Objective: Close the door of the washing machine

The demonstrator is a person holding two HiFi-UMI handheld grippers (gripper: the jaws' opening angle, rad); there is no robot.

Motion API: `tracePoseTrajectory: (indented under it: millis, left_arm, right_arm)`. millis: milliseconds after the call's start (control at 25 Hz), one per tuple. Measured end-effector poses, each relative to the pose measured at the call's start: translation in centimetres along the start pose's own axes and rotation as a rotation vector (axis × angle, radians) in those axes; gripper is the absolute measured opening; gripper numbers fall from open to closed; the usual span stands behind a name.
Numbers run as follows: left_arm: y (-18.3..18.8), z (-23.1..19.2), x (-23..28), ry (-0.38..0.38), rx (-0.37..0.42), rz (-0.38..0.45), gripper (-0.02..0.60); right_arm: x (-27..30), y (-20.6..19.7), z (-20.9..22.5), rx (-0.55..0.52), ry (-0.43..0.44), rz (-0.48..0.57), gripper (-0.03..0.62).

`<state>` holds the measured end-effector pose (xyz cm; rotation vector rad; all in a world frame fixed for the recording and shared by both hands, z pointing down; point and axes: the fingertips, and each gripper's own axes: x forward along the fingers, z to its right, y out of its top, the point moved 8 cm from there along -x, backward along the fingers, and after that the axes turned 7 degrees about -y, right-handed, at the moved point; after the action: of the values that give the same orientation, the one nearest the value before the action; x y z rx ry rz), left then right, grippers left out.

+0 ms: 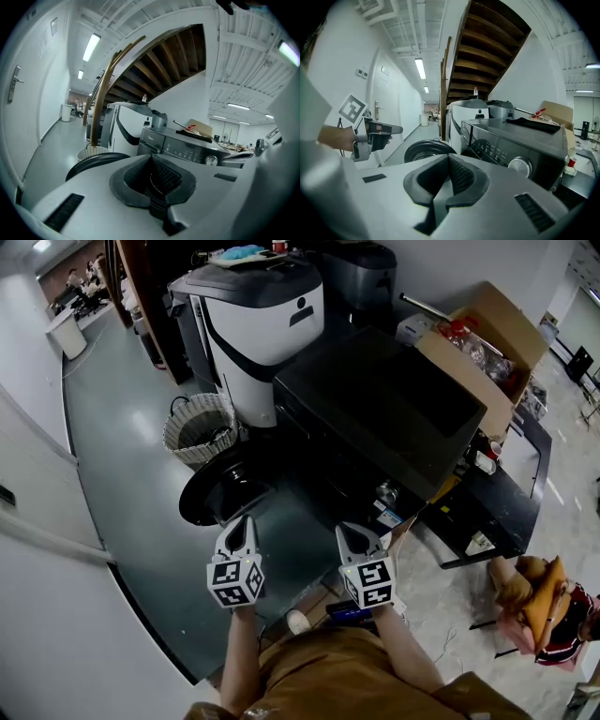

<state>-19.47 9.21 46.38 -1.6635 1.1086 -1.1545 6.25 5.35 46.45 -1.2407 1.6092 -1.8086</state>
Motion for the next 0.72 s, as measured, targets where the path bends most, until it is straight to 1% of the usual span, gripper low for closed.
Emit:
tracePoseTrajectory:
  millis: [280,440,720]
  left_arm:
    - [-0.8,-2.0,1.4,0.018,-0.006,-0.007,0.032]
    - [-1.5,-3.4,2.3,0.041,0.001,-0.038,0.087]
    - [-1.9,-7.0,4.1,0.07,0.01,-0.074,0.14]
  right_arm:
    - [2.5,-0.5,-0.1,0.006,0.033,-0.033,0.011]
    - [4.2,-0.8,-0.6,-0.001,0.061,-0.053,0.011]
    - [7.3,-1.0,-1.6,-0.021,0.108,-0.08,0.011]
